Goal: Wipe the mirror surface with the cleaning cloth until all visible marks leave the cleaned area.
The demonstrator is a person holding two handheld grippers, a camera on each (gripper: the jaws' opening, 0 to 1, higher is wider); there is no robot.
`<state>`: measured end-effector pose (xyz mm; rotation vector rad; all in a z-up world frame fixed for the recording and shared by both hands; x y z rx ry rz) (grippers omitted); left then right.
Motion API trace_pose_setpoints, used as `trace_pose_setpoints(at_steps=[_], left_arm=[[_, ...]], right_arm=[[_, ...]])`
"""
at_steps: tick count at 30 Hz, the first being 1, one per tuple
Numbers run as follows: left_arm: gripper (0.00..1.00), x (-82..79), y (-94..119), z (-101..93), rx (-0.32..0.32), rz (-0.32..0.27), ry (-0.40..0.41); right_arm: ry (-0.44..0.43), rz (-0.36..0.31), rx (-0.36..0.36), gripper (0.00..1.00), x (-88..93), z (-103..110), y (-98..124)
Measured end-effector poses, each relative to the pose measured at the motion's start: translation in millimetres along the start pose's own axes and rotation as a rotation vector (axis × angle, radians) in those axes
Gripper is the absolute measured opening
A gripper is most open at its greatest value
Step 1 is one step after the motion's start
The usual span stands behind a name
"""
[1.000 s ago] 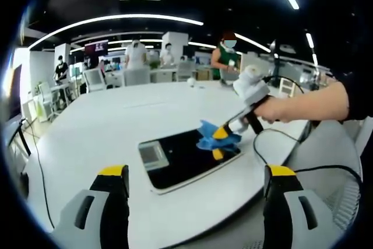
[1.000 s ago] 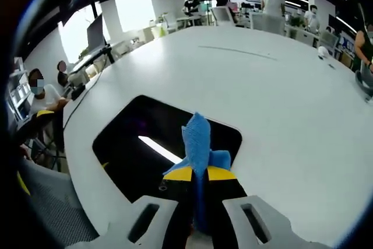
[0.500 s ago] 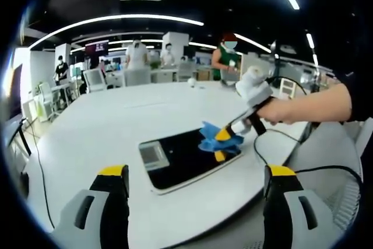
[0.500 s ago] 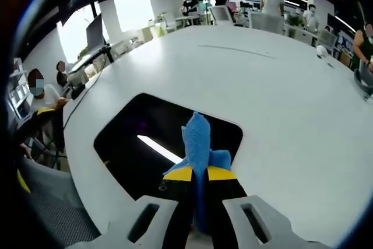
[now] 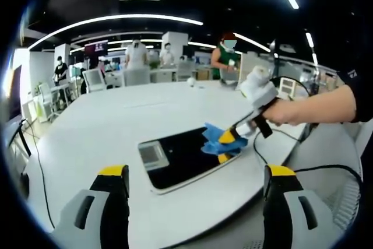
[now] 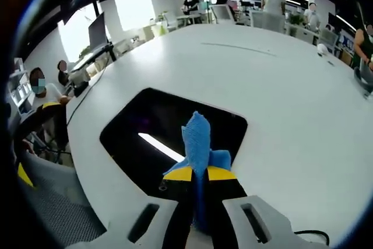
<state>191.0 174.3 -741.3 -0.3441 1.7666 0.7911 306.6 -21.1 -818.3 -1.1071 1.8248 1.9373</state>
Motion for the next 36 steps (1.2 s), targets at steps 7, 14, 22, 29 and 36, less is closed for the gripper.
trace_pose_setpoints(at_steps=[7, 14, 22, 29, 36], left_arm=[[0.96, -0.2, 0.2, 0.1, 0.001, -0.002, 0.000], [0.96, -0.3, -0.1, -0.1, 0.002, -0.003, 0.003], [0.96, -0.1, -0.6, 0.1, 0.002, -0.002, 0.002], [0.96, -0.6, -0.7, -0.6, 0.003, -0.003, 0.005], [0.96, -0.8, -0.9, -1.0, 0.005, -0.003, 0.009]], right_arm=[[-0.006, 0.004, -0.011, 0.01, 4.6, 2.5, 4.4], [-0.009, 0.008, -0.016, 0.01, 7.6, 4.4, 7.2], [-0.024, 0.006, -0.023, 0.01, 9.7, 5.5, 9.0], [-0.029, 0.005, -0.026, 0.01, 9.6, 4.7, 8.4], [-0.023, 0.002, -0.031, 0.01, 9.0, 5.8, 8.1]])
Point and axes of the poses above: the point that each gripper's makers call its tool centre point, and the gripper's own axes: y roughly backward along the fingers, z roughly to its left, x roughly out of its underside, the point moved 4 cm from there along y, roughly backward along the fingers, and after that the axes turned 15 degrees about x, right-handed, at the moved point
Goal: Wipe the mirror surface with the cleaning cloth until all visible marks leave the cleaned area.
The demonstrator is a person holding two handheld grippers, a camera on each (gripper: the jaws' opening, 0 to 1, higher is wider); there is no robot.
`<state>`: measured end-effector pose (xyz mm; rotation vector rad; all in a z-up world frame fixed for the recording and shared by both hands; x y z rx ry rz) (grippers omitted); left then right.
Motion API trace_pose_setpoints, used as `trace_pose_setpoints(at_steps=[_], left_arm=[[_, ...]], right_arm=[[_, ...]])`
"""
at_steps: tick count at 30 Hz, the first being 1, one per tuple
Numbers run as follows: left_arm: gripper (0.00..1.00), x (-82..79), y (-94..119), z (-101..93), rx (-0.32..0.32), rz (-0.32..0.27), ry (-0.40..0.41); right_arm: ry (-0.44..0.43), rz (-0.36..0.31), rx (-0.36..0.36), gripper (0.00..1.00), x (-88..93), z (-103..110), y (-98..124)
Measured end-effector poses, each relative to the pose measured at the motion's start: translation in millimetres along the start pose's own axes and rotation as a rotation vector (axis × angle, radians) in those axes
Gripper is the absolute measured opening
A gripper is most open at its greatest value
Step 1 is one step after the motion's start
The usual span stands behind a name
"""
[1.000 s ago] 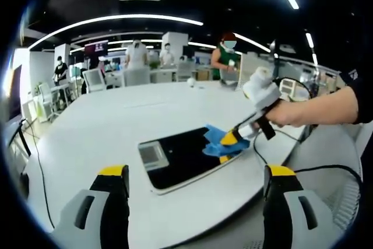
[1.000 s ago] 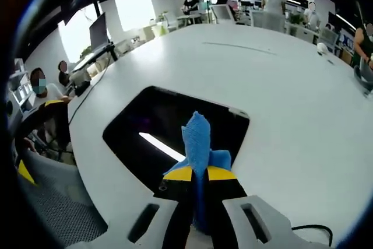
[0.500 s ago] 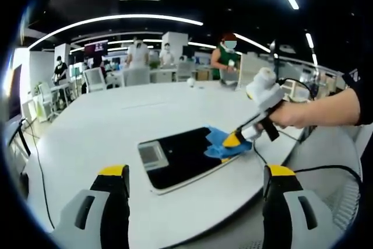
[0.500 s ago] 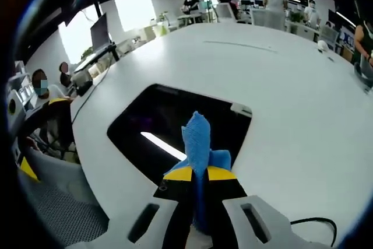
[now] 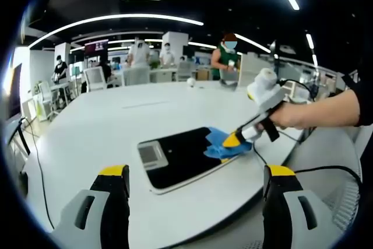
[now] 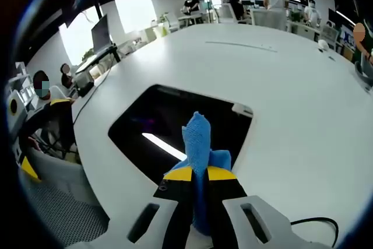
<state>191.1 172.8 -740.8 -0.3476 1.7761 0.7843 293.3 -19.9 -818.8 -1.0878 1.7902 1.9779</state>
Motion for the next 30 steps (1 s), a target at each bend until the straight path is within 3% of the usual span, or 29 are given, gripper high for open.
trace_pose_setpoints(at_steps=[30], left_arm=[[0.95, 1.0, 1, 0.3, -0.006, 0.007, -0.002]], right_arm=[[0.006, -0.005, -0.064, 0.01, -8.8, 33, -7]])
Point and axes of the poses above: the point that each gripper's makers call its tool centre point, and the gripper's own axes: y roughly backward along the fingers, z roughly to its left, x roughly out of its underside, the point moved 4 cm from there along y, roughly backward along the fingers, and after that the axes turned 15 degrees about x, right-handed, at the moved point
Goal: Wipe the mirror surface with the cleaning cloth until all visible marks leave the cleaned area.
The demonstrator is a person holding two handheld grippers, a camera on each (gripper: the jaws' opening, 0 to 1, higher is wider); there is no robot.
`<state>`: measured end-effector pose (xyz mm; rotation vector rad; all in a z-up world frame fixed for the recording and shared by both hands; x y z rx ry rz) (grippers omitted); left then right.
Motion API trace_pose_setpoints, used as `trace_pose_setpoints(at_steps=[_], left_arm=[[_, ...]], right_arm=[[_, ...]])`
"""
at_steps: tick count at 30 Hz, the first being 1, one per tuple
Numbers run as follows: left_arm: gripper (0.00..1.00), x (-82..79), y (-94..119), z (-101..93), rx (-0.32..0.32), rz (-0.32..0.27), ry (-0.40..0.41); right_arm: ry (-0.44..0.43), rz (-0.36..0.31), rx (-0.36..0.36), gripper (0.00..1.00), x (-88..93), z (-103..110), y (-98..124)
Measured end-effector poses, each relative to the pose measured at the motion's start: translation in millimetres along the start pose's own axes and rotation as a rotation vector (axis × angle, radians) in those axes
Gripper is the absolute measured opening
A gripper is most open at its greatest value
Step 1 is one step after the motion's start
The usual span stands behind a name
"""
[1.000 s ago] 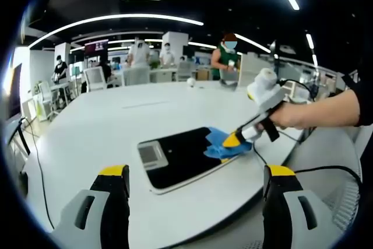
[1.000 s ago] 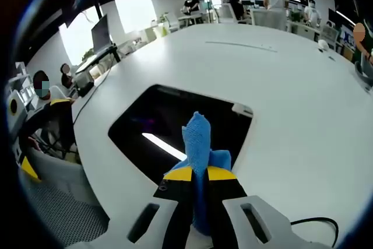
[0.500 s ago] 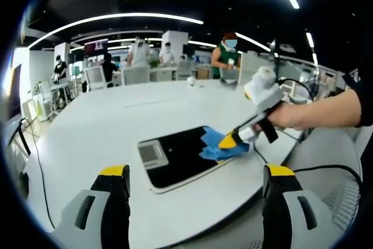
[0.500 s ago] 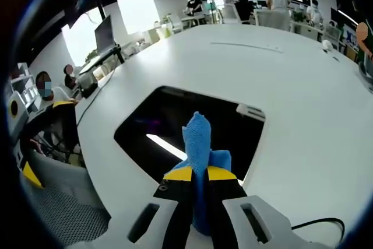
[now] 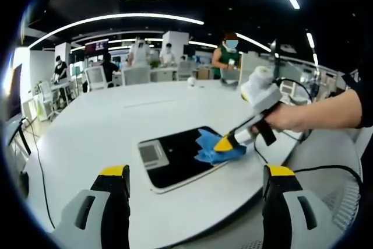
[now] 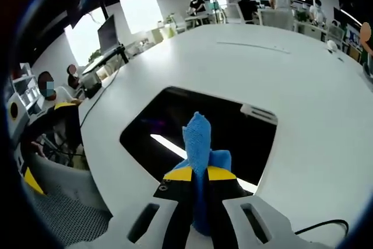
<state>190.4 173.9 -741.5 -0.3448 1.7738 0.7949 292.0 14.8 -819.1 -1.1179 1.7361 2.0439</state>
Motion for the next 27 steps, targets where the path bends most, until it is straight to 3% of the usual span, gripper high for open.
trace_pose_setpoints(at_steps=[27], left_arm=[[0.96, 0.8, -1, 0.1, 0.007, 0.000, 0.000]], right_arm=[[0.012, -0.001, -0.063, 0.01, -10.3, 36, -10]])
Point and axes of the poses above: the point that each gripper's makers call its tool centre point, and the gripper's own axes: y roughly backward along the fingers, z roughly to its left, x roughly out of its underside, the point moved 4 cm from there along y, roughly backward along the fingers, and after that the axes turned 15 degrees about x, right-handed, at the moved point
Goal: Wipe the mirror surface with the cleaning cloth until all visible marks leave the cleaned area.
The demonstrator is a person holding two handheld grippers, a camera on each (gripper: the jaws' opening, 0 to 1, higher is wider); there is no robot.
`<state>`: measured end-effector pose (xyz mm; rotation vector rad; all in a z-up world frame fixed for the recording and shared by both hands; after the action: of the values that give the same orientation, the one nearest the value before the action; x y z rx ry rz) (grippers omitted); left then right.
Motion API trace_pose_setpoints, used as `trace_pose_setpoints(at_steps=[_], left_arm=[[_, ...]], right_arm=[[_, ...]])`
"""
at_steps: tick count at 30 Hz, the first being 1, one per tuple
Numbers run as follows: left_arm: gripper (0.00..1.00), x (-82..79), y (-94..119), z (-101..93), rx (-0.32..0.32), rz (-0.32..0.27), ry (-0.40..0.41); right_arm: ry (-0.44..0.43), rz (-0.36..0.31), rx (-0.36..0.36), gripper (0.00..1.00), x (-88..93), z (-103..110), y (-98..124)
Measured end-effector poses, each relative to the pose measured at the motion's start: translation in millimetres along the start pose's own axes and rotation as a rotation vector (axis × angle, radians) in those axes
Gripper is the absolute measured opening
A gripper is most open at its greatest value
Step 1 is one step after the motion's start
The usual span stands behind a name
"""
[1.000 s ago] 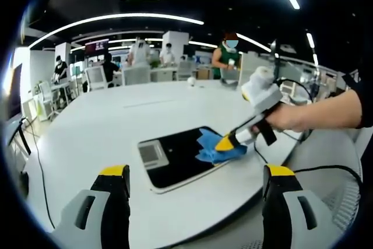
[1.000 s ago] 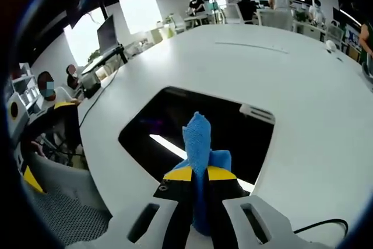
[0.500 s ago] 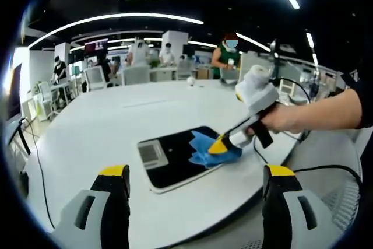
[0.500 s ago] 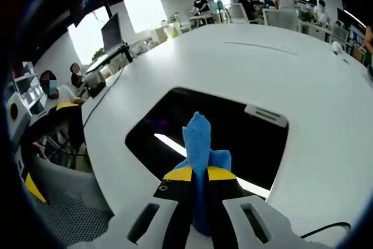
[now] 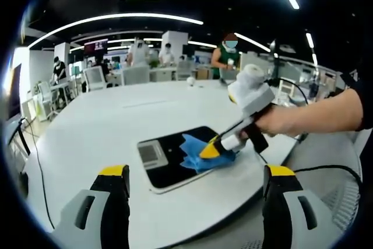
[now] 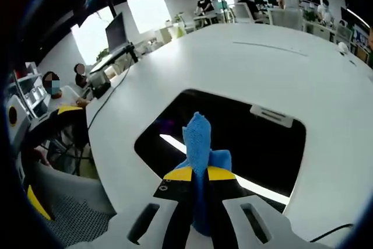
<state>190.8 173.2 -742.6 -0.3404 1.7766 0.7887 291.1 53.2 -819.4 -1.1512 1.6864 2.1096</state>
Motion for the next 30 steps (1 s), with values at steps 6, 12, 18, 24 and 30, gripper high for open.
trace_pose_setpoints(at_steps=[6, 12, 18, 24, 30], left_arm=[[0.96, -0.1, 0, -0.1, 0.001, -0.001, 0.001], [0.96, -0.6, 0, -0.7, 0.002, -0.002, 0.000], [0.96, -0.5, 0, -0.8, 0.005, -0.001, 0.000], [0.96, 0.0, 0, -1.0, 0.013, 0.003, -0.003], [0.96, -0.5, 0, -1.1, 0.014, 0.000, -0.001]], right_arm=[[0.000, -0.001, -0.011, 0.01, -1.5, 6, -2], [0.001, 0.000, -0.021, 0.01, -3.1, 10, -5], [0.001, -0.002, -0.029, 0.01, -4.4, 14, -8], [0.009, -0.002, -0.044, 0.01, -7.1, 22, -12], [0.027, 0.000, -0.064, 0.01, -11.0, 34, -16]])
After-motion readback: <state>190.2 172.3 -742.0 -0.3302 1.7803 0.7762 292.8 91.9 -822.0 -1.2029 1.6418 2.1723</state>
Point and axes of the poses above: the point that each gripper's makers call its tool centre point, and the gripper's own axes: y roughly backward along the fingers, z roughly to its left, x roughly out of its underside, the point moved 4 cm from there along y, roughly backward along the fingers, and after that the axes turned 15 degrees about x, right-handed, at the moved point
